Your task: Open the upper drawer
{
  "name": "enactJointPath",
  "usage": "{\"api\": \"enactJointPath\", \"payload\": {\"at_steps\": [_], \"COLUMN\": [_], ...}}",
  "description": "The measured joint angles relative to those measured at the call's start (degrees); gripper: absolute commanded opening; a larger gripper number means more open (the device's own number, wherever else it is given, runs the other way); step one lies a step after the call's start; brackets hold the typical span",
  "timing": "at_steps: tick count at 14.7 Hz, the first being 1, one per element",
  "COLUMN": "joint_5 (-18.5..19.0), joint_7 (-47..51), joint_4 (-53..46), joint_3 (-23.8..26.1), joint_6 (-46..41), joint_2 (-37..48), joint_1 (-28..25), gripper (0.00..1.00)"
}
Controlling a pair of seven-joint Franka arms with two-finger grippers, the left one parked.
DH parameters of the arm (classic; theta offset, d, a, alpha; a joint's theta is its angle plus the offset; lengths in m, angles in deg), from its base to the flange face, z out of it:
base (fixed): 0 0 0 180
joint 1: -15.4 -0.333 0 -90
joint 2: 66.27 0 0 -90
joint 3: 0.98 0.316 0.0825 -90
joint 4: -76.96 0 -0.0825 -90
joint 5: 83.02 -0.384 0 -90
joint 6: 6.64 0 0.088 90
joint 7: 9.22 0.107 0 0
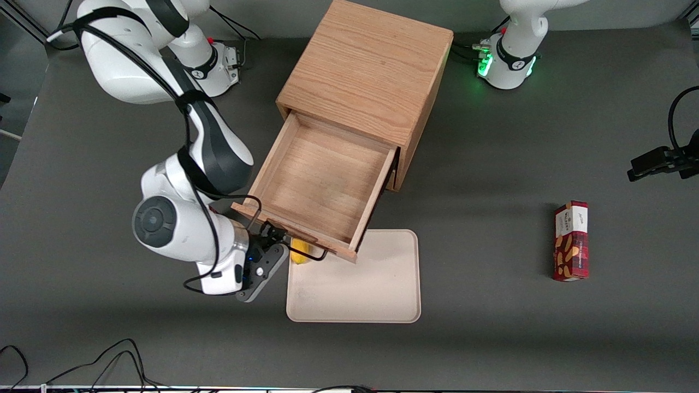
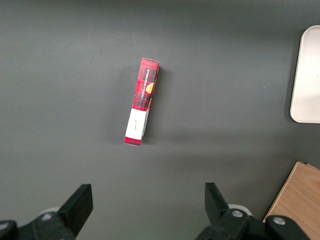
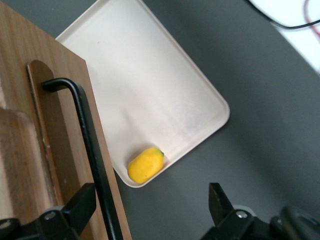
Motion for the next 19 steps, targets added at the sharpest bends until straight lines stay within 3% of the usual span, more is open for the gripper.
{"api": "enactJointPath", "payload": {"at_steps": [8,14,19], "joint_5": [0.0,0.1,0.1], "joint_7": [5.3,10.6,13.7], "joint_4": [1.4,18.7,32.6], "joint_3": [-0.3,-0.5,-0.5], "joint_6": [-17.6,-19.2,-19.2], "joint_2": [11.2,27.0,39.5], "joint_1": [1.6,8.1,19.4], "gripper": [1.00,1.00,1.00]}}
